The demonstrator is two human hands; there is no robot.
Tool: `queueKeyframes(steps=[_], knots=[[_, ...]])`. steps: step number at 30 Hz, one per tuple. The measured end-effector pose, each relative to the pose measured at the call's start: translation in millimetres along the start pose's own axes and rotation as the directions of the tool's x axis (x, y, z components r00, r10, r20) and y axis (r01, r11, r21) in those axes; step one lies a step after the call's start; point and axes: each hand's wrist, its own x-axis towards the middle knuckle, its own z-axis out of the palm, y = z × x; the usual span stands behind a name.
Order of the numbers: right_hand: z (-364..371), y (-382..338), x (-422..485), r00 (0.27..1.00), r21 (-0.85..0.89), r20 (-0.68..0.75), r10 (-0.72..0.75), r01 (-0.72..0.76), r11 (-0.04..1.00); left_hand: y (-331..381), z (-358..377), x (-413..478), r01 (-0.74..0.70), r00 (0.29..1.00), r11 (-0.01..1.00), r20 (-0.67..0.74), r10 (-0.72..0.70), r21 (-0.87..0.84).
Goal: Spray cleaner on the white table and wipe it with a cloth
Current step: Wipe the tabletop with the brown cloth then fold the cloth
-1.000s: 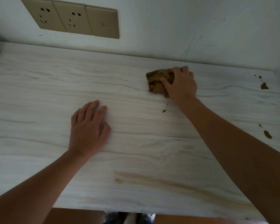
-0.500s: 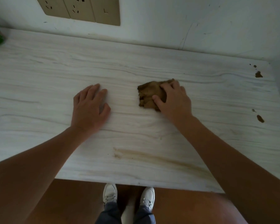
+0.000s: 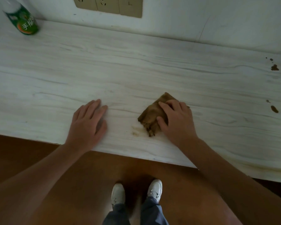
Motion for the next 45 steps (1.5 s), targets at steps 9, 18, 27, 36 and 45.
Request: queueKeyframes(steps=[9, 18, 27, 36, 45], knots=[[20, -63, 1, 0.999, 0.035, -0.006, 0.046, -0.046, 0.998, -3, 2, -3, 0.000, 0.997, 0.996, -0.076, -0.007, -0.084], [34, -118, -25, 0.985, 0.102, 0.050, -0.163, 0.157, 0.982, -5, 2, -5, -0.025, 0.996, 0.995, -0.091, 0.016, -0.099], [2, -33, -95, 0.986, 0.015, 0.135, 0.098, -0.101, 0.995, -7, 2, -5, -0.035, 0.997, 0.994, -0.065, 0.029, -0.100], [16, -70, -70, 0.988, 0.048, 0.124, 0.087, -0.094, 0.994, -7, 4, -5, -0.048, 0.995, 0.991, -0.090, 0.037, -0.123], [39, -115, -53, 0.978, 0.090, 0.075, -0.194, 0.187, 0.978, -7, 4, -5, -0.052, 0.996, 0.996, -0.082, 0.047, -0.069]])
